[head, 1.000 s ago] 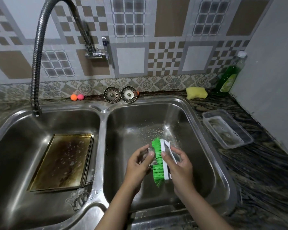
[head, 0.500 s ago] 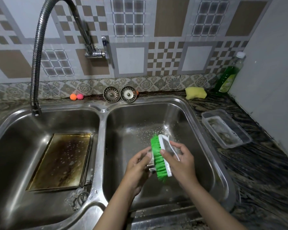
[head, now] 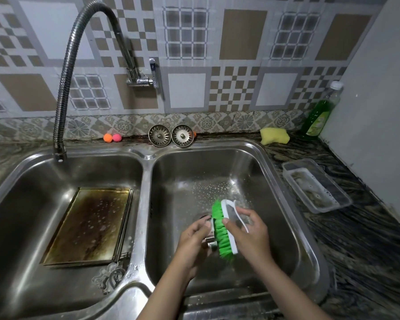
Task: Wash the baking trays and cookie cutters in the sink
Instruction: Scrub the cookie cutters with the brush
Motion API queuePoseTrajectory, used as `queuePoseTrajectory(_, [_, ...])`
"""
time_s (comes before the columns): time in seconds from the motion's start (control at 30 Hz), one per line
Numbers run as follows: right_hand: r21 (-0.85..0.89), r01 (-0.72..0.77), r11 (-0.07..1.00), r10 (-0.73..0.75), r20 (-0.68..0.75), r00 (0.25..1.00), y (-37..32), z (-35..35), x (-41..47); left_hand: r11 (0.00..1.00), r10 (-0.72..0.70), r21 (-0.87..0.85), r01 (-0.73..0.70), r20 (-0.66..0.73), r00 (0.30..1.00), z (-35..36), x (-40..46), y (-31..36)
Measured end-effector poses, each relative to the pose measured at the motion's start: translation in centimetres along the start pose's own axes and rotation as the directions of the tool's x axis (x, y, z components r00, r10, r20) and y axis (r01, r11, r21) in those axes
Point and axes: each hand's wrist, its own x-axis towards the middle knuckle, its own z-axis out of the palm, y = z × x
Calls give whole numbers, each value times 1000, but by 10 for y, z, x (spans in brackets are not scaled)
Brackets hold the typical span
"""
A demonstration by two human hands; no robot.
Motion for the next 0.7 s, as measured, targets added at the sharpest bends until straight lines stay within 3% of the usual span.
queuePoseTrajectory(0.1, [-190, 33, 981, -34, -1, 999, -5, 2, 12, 997, 8, 80, -7, -18, 1000, -9, -9, 7])
queuePoseTrajectory(0.17, [-225, 82, 971, -78, 24, 997, -13, 8, 11, 991, 56, 127, -45, -79, 995, -19, -19, 22])
queuePoseTrajectory(0.33, [-242, 112, 964, -92, 91, 992, -19, 19, -1, 883, 343, 424, -201, -290, 894, -75, -65, 82])
queuePoseTrajectory(0.4, [-233, 115, 966, -88, 125, 988, -15, 22, -7, 817, 390, 565, -117, -392, 833, -110, -76, 99])
queuePoseTrajectory(0.5, [-229, 136, 964, -99, 165, 981, -13, 28, -17, 782, 341, 617, 93, -548, 764, -154, -77, 97])
queuePoseTrajectory(0.7, [-274, 136, 952, -73, 228, 971, -14, 35, -35, 573, 243, 729, 375, -588, 771, -192, -57, 69])
